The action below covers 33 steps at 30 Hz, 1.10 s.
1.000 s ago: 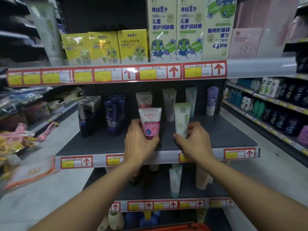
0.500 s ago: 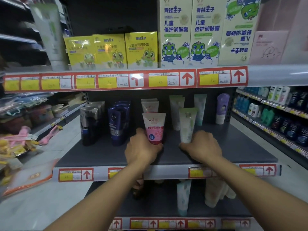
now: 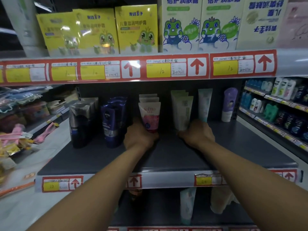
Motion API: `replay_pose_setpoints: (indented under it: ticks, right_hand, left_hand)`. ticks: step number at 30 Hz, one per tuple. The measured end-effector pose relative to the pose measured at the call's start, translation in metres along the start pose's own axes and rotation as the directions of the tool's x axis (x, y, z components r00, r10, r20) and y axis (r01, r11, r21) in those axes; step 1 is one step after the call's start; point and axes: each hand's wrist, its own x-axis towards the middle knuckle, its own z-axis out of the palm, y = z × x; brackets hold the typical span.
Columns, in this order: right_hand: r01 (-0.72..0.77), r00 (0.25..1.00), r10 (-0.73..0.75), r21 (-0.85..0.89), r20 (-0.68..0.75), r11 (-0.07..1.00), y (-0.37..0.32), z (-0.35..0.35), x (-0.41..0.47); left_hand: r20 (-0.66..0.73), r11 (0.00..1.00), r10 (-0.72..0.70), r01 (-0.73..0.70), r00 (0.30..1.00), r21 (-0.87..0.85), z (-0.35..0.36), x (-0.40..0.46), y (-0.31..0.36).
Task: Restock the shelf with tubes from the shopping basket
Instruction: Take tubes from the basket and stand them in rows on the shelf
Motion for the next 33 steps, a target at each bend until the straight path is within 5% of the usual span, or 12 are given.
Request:
replay_pose_setpoints:
  ticks: [33]
  right_hand:
    - [0.119, 0.991, -0.122, -0.057, -0.045, 0.991, 0.014, 0.021, 0.016]
  left_hand:
    - [-0.026, 0.999, 0.009, -0.010, 1.000, -0.037, 0.018, 0.016, -0.015]
